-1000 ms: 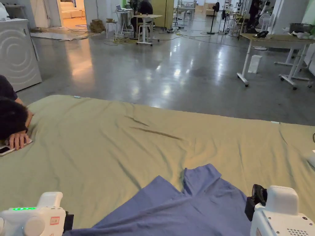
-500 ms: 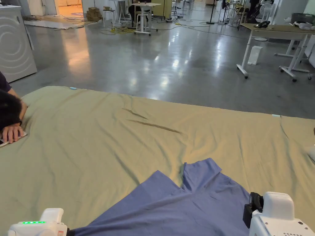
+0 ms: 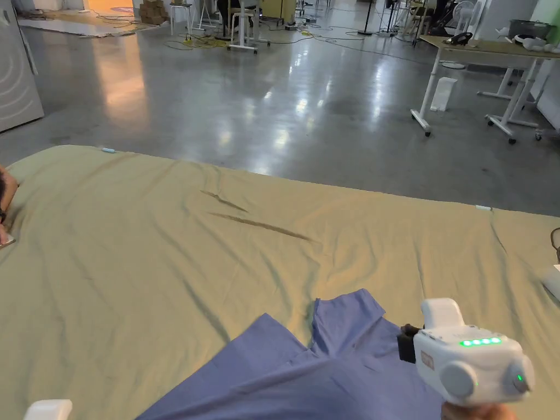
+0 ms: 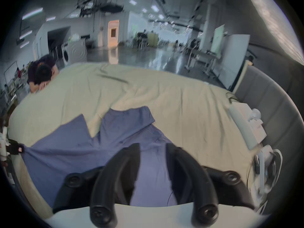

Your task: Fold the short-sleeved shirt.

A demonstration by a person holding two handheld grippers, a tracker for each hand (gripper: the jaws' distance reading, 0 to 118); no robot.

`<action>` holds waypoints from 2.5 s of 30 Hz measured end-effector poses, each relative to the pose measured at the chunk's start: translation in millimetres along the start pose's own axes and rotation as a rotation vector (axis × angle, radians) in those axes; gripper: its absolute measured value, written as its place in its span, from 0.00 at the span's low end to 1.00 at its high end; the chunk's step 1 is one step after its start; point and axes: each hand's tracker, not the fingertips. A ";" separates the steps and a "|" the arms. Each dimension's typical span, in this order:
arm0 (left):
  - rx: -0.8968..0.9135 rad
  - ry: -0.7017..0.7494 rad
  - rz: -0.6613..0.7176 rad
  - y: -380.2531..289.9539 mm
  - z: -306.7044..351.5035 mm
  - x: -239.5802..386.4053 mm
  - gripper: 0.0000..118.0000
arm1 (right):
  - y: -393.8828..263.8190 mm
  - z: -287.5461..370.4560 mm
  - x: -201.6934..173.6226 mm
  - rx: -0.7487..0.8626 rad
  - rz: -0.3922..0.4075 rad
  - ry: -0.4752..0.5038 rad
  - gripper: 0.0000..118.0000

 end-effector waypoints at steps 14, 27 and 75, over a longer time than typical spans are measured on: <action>0.012 0.036 -0.014 -7.0 7.1 9.7 0.04 | 40.7 -166.6 3.8 -0.304 0.108 0.096 0.57; 0.015 0.068 -0.026 -5.9 0.5 13.4 0.04 | 16.2 -151.0 -2.7 -0.184 0.043 0.069 0.00; 0.701 -0.099 -0.202 363.5 274.7 150.6 0.04 | 206.1 290.9 164.3 0.582 -0.208 -0.295 0.00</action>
